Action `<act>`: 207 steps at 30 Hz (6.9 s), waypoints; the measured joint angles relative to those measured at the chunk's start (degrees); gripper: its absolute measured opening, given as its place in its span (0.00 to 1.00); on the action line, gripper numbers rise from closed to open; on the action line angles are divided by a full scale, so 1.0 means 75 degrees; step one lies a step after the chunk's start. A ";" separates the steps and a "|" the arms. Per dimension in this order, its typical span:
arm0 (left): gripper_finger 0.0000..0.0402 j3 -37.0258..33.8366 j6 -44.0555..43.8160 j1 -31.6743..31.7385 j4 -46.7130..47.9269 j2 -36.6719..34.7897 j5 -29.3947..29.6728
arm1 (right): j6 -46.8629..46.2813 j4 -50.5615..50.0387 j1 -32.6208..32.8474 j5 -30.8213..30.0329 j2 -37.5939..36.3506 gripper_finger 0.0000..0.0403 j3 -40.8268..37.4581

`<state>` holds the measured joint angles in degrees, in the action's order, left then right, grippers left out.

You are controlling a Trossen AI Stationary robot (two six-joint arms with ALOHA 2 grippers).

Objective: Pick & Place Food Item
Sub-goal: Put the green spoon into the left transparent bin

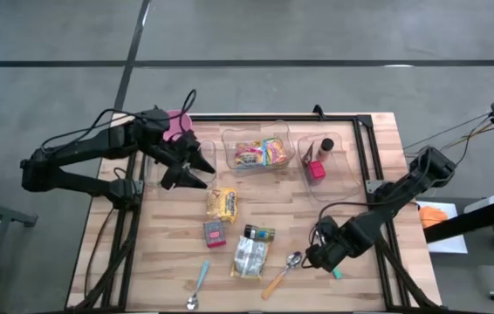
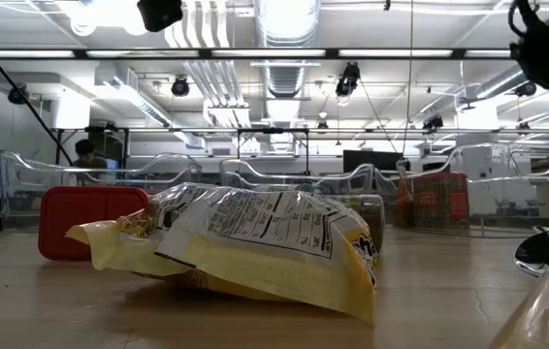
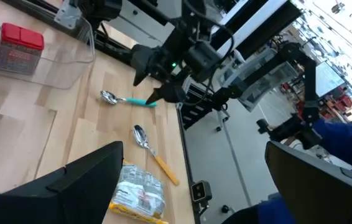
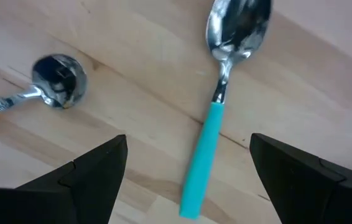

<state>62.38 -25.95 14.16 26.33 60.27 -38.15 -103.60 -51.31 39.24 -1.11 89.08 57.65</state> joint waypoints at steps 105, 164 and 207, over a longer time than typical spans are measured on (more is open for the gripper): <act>0.94 -0.1161 -0.1239 -0.1481 -0.3783 0.0608 0.3557 | 0.7565 0.3649 -0.2650 -0.5196 0.0390 0.07 0.3858; 0.05 -0.1161 -0.1318 -0.1505 -0.4983 0.1000 0.3899 | 0.8522 0.5773 -0.3220 -0.4626 0.0880 0.07 0.3858; 0.01 -0.0546 0.1235 0.1642 0.2221 -0.0807 0.3686 | 0.7550 0.3586 -0.2960 -0.4709 -0.0012 0.52 0.3858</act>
<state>58.28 -16.69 26.48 42.99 54.22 -10.50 -46.97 -24.41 17.05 -36.43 88.99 86.59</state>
